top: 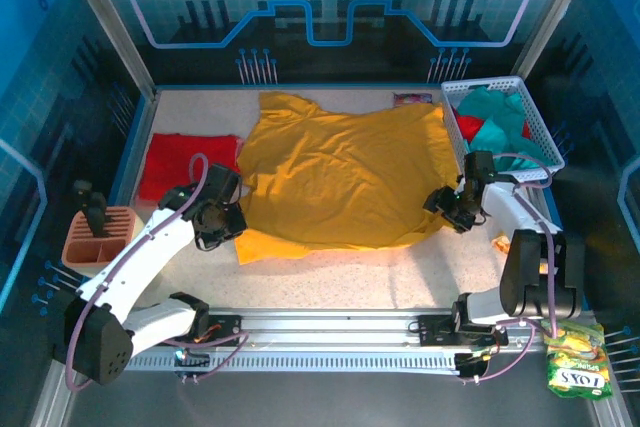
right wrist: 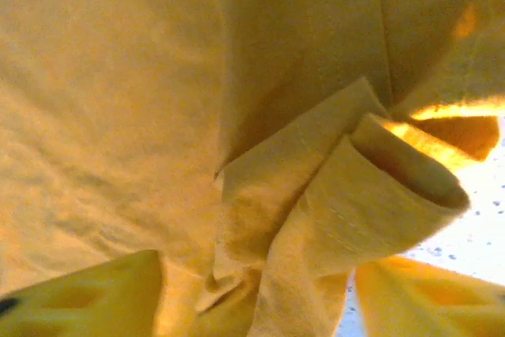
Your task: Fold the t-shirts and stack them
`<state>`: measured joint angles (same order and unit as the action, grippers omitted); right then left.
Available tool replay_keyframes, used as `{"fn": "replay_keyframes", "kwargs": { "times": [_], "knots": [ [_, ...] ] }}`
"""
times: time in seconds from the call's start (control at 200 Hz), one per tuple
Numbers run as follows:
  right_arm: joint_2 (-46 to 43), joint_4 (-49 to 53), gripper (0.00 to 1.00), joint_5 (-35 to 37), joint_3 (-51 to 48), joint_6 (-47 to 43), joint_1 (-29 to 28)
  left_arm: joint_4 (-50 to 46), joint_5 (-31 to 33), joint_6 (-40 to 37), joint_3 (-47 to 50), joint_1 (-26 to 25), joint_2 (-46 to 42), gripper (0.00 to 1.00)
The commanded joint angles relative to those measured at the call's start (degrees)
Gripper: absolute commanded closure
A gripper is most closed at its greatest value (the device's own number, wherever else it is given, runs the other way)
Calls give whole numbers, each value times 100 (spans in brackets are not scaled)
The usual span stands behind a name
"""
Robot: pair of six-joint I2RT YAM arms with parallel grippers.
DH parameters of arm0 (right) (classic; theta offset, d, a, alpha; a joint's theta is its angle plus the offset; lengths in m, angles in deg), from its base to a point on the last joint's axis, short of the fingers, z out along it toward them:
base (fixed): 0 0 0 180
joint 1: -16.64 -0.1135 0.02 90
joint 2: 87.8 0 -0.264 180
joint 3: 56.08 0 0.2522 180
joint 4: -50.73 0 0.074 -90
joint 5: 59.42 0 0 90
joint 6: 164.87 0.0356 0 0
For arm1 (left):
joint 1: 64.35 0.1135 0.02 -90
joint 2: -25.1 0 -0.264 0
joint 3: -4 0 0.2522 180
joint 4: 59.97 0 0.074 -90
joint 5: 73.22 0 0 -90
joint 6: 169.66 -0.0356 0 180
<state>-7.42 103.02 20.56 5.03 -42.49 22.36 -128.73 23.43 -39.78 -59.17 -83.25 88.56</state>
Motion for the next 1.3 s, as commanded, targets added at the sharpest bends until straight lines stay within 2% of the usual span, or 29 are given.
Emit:
{"fn": "replay_keyframes", "kwargs": {
  "times": [0.0, 0.13, 0.28, 0.475, 0.695, 0.776, 0.851, 1.061, 1.206, 1.291],
  "knots": [
    [-324, 244, 19, 132, 12, -160, 96, -47, -10, -156, 114, 79, -102, 100],
    [-623, 285, 18, 242, -164, -158, 281, -28, -35, -177, 126, 88, -93, 100],
    [-889, 188, 26, 225, -534, -76, 540, -37, -24, -222, 129, 112, -91, 100],
    [-758, -78, 35, 35, -870, -47, 703, 16, -85, -251, 142, 130, -60, 100],
    [-664, -255, 59, 31, -1084, 12, 729, 10, -85, -279, 157, 160, -82, 100],
    [-689, -267, 76, 77, -1072, 32, 729, 19, -123, -289, 160, 182, -98, 100],
    [-707, -217, 100, 65, -970, 15, 731, 64, -290, -342, 137, 239, -118, 100],
    [-1330, -141, 100, -384, -357, 88, 661, 223, -757, -512, -505, 436, -146, 100],
    [-1973, -200, 100, -570, 262, 198, 610, 65, -708, -913, -1738, 570, -17, 100],
    [-2117, -230, 100, -706, 982, 233, 598, 12, -644, -1157, -2591, 604, 148, 100]
  ]
}}
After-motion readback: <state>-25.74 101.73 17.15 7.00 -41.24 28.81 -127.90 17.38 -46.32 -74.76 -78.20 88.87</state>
